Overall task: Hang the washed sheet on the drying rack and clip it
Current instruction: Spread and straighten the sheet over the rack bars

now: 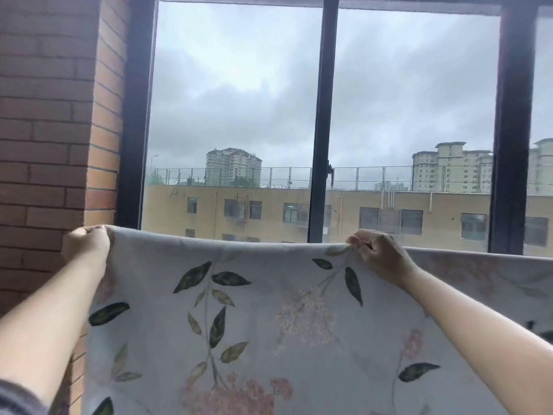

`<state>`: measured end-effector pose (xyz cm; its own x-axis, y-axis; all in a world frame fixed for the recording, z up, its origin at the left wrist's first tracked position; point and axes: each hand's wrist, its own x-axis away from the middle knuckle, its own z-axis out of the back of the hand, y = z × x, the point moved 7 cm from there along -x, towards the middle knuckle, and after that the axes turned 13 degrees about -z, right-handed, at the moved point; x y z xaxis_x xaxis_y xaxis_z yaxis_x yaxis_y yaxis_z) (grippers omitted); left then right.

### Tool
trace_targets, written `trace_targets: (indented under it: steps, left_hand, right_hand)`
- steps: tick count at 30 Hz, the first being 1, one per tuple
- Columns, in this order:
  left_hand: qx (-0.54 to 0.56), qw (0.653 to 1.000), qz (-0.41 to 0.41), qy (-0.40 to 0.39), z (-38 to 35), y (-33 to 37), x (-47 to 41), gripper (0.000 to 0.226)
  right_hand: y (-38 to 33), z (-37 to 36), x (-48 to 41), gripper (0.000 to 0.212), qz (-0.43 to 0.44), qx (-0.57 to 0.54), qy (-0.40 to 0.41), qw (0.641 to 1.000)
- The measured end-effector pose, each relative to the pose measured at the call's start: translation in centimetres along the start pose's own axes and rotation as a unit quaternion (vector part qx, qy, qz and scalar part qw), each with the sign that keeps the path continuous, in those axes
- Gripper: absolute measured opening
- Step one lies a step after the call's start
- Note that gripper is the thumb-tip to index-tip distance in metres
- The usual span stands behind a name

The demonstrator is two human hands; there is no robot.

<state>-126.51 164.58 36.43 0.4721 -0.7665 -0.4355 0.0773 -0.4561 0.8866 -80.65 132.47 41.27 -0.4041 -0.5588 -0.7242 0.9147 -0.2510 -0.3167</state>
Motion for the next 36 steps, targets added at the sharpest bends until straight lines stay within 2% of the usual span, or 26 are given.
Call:
trace_targets:
  steps: [4, 6, 10, 13, 17, 21, 23, 25, 27, 29, 33, 36]
  left_hand:
    - [-0.061, 0.995, 0.03, -0.073, -1.6, -2.3, 0.8, 0.029]
    - [-0.092, 0.983, 0.044, -0.152, -3.5, -3.3, 2.4, 0.026]
    - [-0.187, 0.938, 0.071, -0.282, -7.7, -5.8, 7.9, 0.061]
    - [-0.22, 0.902, 0.013, -0.372, -10.6, -3.3, 14.8, 0.058]
    - [-0.104, 0.877, -0.083, -0.462, -16.1, 3.3, 24.0, 0.036]
    - [-0.027, 0.84, -0.28, -0.464, -20.4, 13.0, 33.1, 0.018]
    - [-0.052, 0.814, -0.397, -0.419, -21.9, 17.1, 37.4, 0.021]
    - [-0.126, 0.785, -0.486, -0.362, -23.1, 19.7, 41.0, 0.028]
    - [-0.211, 0.76, -0.517, -0.333, -24.7, 21.0, 44.0, 0.034]
    - [-0.255, 0.756, -0.514, -0.316, -26.2, 21.6, 46.4, 0.039]
    - [-0.261, 0.75, -0.526, -0.305, -29.0, 23.9, 52.5, 0.04]
    - [-0.246, 0.757, -0.523, -0.306, -31.1, 26.2, 57.6, 0.038]
  right_hand:
    - [-0.5, -0.2, 0.5, 0.038, 0.01, 0.111, -0.011, 0.994]
    - [-0.2, -0.4, 0.8, 0.038, 0.018, 0.134, 0.0, 0.991]
    - [1.3, -0.4, 1.0, 0.049, 0.003, 0.168, 0.012, 0.986]
    - [2.8, 0.9, 1.3, 0.07, -0.011, 0.213, 0.033, 0.977]
    - [5.7, 2.8, 1.5, 0.057, -0.041, 0.225, 0.027, 0.973]
    - [10.0, 5.6, 2.1, 0.061, -0.066, 0.237, 0.025, 0.969]
    - [12.5, 7.1, 2.4, 0.054, -0.073, 0.245, 0.02, 0.967]
    - [15.3, 8.6, 2.7, 0.047, -0.077, 0.254, 0.013, 0.964]
    - [18.3, 10.6, 3.1, 0.045, -0.078, 0.258, 0.01, 0.963]
    - [21.6, 12.7, 3.4, 0.045, -0.083, 0.256, 0.006, 0.963]
    - [27.3, 16.0, 4.2, 0.065, -0.071, 0.249, 0.02, 0.966]
    - [30.8, 17.7, 4.2, 0.066, -0.074, 0.242, 0.015, 0.967]
